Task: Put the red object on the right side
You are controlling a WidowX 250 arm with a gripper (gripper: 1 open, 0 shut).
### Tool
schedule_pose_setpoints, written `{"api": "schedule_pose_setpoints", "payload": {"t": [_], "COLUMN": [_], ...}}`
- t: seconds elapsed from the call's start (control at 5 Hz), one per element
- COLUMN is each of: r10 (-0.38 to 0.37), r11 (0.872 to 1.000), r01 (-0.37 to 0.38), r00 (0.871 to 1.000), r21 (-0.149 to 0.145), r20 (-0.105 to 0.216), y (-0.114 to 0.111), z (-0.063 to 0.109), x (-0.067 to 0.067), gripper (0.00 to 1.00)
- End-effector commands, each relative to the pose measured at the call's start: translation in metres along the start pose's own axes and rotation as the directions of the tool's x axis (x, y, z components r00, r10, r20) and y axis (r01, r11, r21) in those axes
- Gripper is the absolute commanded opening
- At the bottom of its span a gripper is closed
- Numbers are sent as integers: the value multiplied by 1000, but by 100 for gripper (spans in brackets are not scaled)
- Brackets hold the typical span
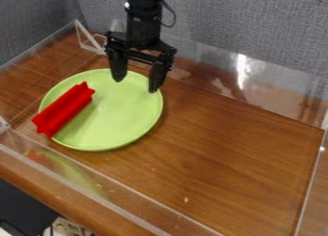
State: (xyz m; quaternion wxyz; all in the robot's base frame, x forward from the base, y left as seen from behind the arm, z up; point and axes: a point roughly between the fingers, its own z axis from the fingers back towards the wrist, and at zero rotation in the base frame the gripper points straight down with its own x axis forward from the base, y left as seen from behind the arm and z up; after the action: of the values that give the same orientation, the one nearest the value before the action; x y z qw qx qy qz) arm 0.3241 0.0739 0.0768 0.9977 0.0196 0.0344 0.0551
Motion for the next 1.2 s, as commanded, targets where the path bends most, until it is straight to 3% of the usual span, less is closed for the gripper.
{"api": "schedule_pose_setpoints", "payload": {"t": [0.0, 0.4, 0.6, 1.0], "r10": [-13, -43, -24, 2], "r11": [1000, 999, 1000, 999], "r01": [13, 43, 23, -4], "r00": [998, 999, 999, 999], "r21": [3, 11, 12, 39], "r20": [60, 17, 31, 46], "y": [15, 20, 35, 88], "z": [26, 8, 16, 19], "x": [2, -10, -27, -64], "gripper": [100, 100, 100, 100]}}
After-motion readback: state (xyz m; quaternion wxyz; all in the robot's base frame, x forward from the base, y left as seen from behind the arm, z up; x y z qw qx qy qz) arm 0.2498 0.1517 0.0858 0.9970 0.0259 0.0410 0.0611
